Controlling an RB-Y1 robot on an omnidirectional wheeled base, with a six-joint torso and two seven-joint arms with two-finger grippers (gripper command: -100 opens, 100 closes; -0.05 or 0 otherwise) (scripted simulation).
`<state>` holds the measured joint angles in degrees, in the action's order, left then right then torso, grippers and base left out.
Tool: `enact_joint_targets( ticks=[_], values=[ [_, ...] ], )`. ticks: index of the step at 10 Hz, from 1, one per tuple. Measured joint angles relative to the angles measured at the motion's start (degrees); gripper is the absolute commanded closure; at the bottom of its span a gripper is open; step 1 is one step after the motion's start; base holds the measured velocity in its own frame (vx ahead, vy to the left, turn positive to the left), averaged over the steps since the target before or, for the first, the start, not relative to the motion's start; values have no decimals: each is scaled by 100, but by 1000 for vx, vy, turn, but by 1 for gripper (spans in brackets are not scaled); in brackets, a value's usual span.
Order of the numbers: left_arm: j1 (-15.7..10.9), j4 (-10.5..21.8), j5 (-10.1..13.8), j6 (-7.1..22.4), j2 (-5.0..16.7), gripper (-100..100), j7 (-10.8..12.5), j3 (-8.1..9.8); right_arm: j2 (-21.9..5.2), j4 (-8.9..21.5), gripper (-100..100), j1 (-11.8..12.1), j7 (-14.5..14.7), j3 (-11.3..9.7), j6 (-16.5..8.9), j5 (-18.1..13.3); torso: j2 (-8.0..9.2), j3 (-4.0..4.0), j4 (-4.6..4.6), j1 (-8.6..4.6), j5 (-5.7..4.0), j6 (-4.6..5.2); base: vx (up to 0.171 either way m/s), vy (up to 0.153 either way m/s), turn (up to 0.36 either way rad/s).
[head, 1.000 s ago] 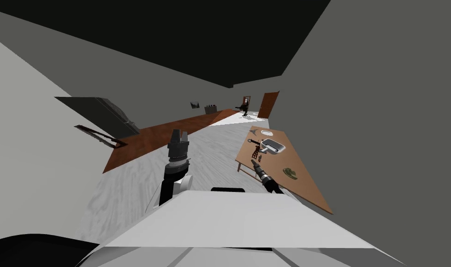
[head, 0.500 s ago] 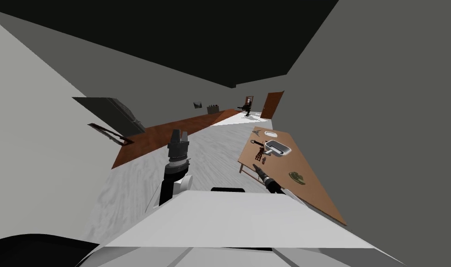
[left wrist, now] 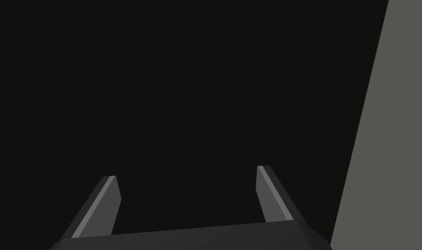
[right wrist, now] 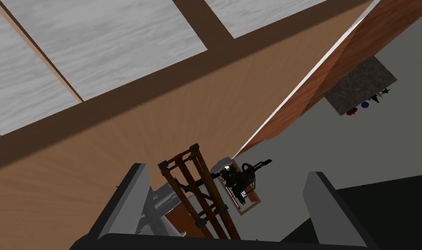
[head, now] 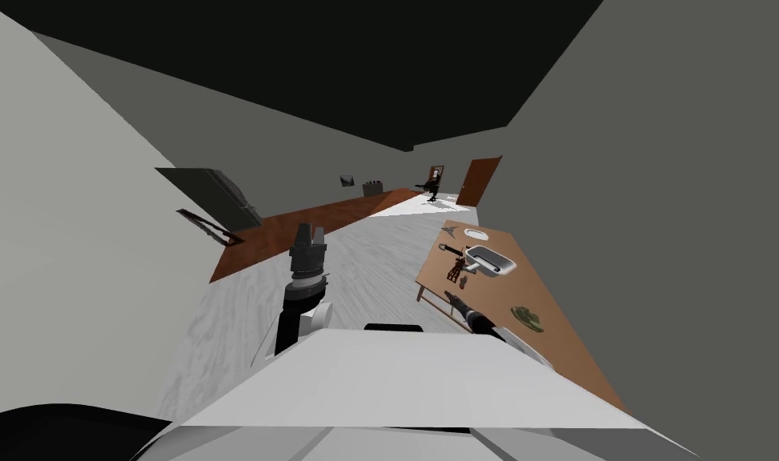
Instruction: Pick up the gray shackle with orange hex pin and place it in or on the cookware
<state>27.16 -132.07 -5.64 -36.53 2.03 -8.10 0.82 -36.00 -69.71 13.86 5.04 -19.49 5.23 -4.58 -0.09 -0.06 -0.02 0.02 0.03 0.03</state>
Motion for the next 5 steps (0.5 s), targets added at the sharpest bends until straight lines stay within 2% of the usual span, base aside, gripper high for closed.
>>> enact_joint_targets(
  ticks=[1, 3, 5],
  values=[
    [0, 0, 0, 0, 0, 0, 0, 0, -53, 248, -100, -118, 49, -54, -39, -73, -1, 0, 0, -1, 0, -2, 40, 8, 135],
    [0, 0, 0, 0, 0, 0, 0, 0, -295, 521, -100, -211, 182, -140, -191, -273, -4, -2, 0, -4, 0, -3, 35, -2, 105],
    [0, 0, 0, 0, 0, 0, 0, 0, -421, 798, -100, -346, 249, -212, -267, -392, 1, 1, 1, -7, -2, -1, 21, -9, 67]
  ],
)
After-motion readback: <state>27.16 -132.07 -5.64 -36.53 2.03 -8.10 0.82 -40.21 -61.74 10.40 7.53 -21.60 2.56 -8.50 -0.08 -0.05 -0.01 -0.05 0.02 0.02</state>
